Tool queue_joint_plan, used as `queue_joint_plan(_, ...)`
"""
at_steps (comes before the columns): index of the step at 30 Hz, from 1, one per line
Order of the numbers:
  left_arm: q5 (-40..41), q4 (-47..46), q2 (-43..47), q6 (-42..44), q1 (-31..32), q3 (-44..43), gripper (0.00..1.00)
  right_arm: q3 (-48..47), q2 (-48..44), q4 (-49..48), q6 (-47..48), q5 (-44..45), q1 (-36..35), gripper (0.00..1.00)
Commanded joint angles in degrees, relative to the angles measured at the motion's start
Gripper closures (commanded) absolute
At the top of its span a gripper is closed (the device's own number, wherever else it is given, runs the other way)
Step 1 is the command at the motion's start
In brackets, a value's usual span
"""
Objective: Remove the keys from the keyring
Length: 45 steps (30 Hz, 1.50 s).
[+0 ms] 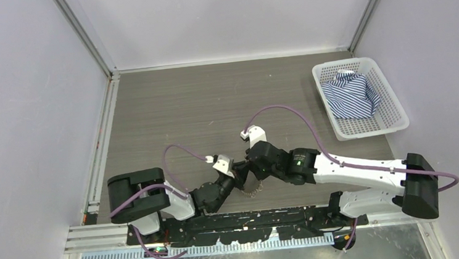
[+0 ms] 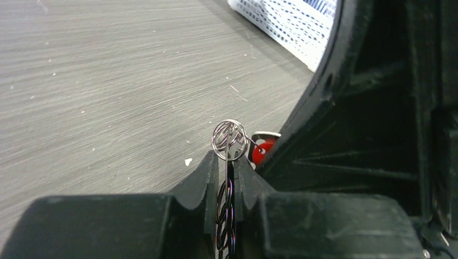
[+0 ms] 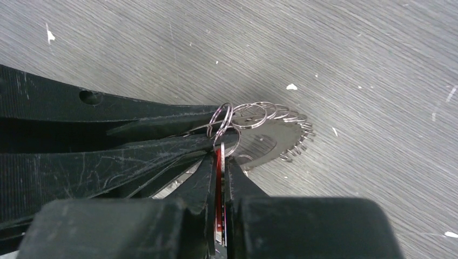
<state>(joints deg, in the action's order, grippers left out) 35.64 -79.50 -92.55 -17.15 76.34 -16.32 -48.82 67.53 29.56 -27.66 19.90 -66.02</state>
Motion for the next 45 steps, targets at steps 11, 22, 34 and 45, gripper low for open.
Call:
queue_joint_plan(11, 15.73, -1.22, -7.77, -15.34, 1.23, 3.20, 0.83, 8.70, 6.69, -25.81, -3.60, -6.23, 2.79, 0.97)
queue_joint_plan(22, 11.64, 20.19, 4.47, -21.60, 1.20, 4.96, 0.59, 10.27, 13.38, -34.74, -4.48, -11.15, 3.86, 0.98)
queue_joint_plan(34, 1.86, 66.97, 32.33, -28.81, -1.55, -3.22, 0.53, 11.80, 15.03, -35.36, -5.42, -13.99, 3.75, 0.99)
queue_joint_plan(45, -16.17, 71.89, 33.18, -37.26, -16.88, -4.81, 0.58, 11.45, 15.38, -31.03, -6.93, -13.45, 2.09, 0.96)
